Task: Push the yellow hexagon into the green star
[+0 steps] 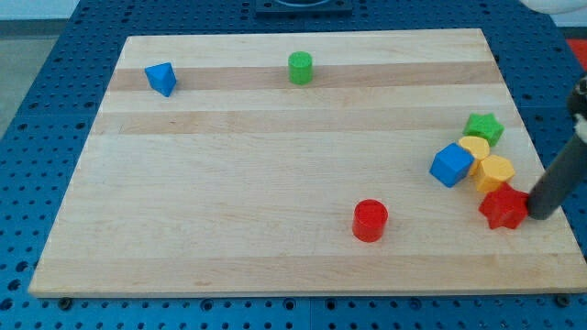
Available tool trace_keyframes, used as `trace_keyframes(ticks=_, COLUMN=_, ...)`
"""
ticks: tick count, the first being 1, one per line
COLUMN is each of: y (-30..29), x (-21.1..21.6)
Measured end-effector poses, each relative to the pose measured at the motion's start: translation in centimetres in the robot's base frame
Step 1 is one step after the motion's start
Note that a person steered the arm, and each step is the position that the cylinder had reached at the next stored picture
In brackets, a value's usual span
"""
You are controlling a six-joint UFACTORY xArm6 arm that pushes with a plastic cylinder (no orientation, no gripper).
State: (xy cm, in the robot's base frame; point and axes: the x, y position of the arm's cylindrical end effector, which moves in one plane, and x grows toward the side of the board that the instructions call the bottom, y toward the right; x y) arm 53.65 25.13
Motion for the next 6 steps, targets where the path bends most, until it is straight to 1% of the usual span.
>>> trace_keyframes(ticks=1, y=-3.4, x=0.1)
trace_keyframes(ticks=2, y=-3.5, x=-0.2)
trace_keyframes(ticks=3, y=-1.4, x=-4.6)
trace_keyframes(ticks=6, y=-0.3, x=-4.1)
